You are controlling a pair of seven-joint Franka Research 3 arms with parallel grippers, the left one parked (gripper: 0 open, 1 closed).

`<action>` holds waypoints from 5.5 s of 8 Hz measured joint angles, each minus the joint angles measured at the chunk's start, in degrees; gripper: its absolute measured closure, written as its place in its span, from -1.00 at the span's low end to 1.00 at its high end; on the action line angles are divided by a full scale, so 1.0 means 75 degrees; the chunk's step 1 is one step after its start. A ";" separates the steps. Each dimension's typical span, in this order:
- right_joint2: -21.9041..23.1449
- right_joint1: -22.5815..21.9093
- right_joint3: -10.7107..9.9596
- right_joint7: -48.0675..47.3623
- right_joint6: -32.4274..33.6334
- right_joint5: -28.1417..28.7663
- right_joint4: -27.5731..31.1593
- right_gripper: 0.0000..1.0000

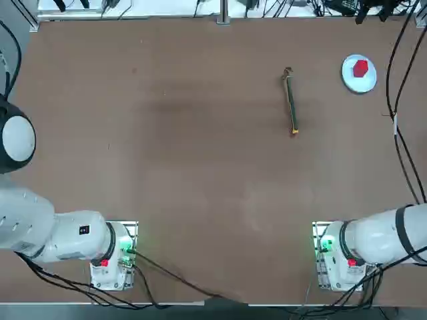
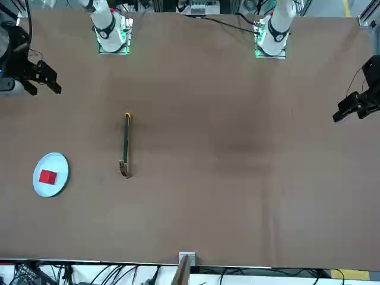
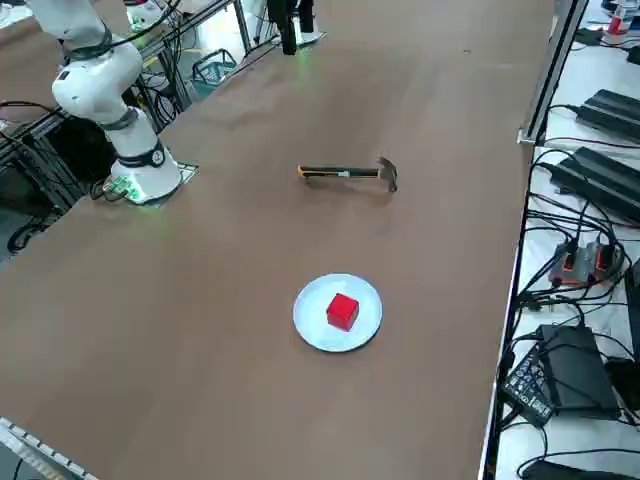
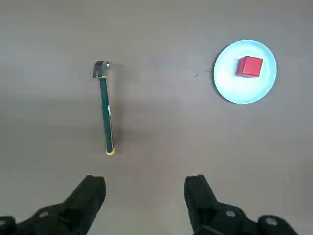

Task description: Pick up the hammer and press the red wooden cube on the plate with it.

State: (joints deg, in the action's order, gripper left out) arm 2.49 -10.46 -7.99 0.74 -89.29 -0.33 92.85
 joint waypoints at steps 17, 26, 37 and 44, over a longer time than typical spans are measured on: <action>-0.3010 -0.1830 0.0178 -0.2608 -0.8271 0.0750 0.4106 -0.99; -0.3603 -0.1821 0.0121 -0.2611 -0.8949 0.0751 0.4069 0.54; -0.2493 -0.0250 -0.3060 0.2612 -0.5957 0.0729 0.2594 0.56; -0.3791 0.0437 -0.2962 0.3414 -0.6079 0.1932 0.2322 0.56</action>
State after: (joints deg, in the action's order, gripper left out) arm -25.94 -7.18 -30.20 26.35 -134.88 14.16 110.26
